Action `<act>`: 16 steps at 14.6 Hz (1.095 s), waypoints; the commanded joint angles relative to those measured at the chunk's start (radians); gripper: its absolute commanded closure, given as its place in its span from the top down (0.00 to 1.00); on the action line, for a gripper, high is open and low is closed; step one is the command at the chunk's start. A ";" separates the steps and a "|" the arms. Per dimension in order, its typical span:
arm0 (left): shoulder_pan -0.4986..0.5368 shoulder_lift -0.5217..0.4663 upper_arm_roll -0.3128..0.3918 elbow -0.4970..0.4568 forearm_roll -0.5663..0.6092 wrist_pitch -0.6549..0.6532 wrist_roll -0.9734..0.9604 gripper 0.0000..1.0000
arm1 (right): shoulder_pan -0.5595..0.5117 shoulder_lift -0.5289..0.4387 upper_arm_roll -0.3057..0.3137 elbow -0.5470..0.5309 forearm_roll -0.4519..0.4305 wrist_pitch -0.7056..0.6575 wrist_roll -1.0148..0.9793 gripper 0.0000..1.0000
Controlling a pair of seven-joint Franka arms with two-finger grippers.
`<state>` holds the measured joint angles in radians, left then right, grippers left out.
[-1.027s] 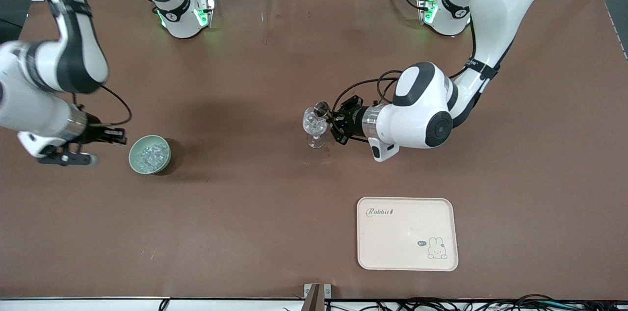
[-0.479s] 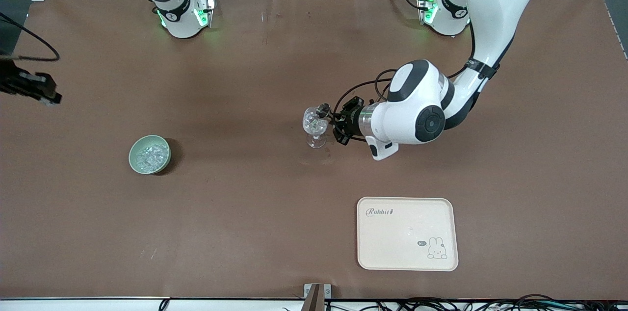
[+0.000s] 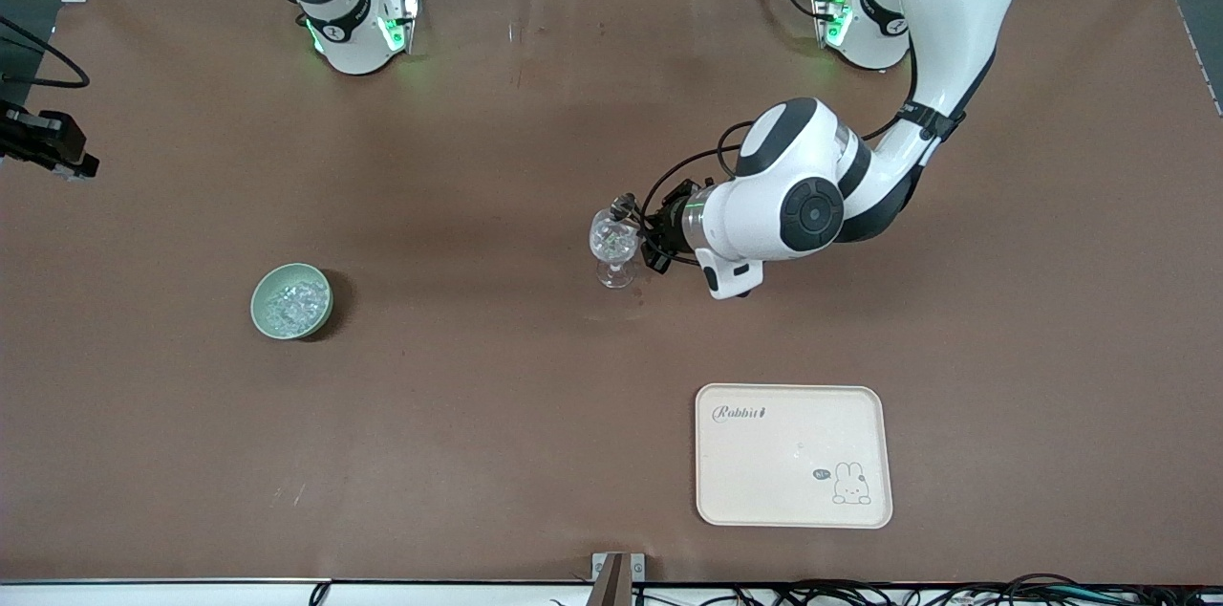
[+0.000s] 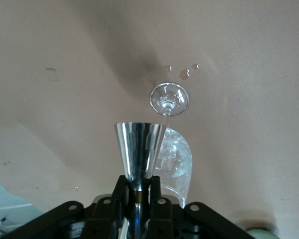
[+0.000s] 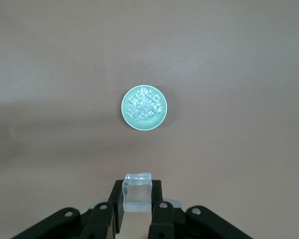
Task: Pour wine and add ice with both arms
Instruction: 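Pour the jigger contents into the wine glass with the left gripper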
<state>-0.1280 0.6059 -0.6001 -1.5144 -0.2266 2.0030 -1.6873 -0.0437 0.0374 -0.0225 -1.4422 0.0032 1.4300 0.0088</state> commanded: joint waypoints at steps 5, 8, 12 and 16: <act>-0.034 -0.014 0.005 0.016 0.050 0.006 -0.055 0.00 | -0.015 0.006 0.013 0.011 0.012 -0.002 0.010 0.00; -0.045 -0.009 0.006 0.025 0.136 0.006 -0.120 0.00 | -0.016 0.004 0.013 0.011 0.012 -0.002 0.010 0.00; -0.061 -0.014 0.003 0.025 0.182 0.006 -0.155 0.00 | -0.016 0.006 0.013 0.011 0.012 -0.002 0.010 0.00; -0.094 -0.011 0.005 0.025 0.302 0.005 -0.244 0.00 | -0.016 0.004 0.013 0.009 0.012 -0.003 0.010 0.00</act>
<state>-0.2068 0.6056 -0.6000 -1.4951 0.0267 2.0095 -1.8859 -0.0437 0.0379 -0.0216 -1.4422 0.0032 1.4307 0.0088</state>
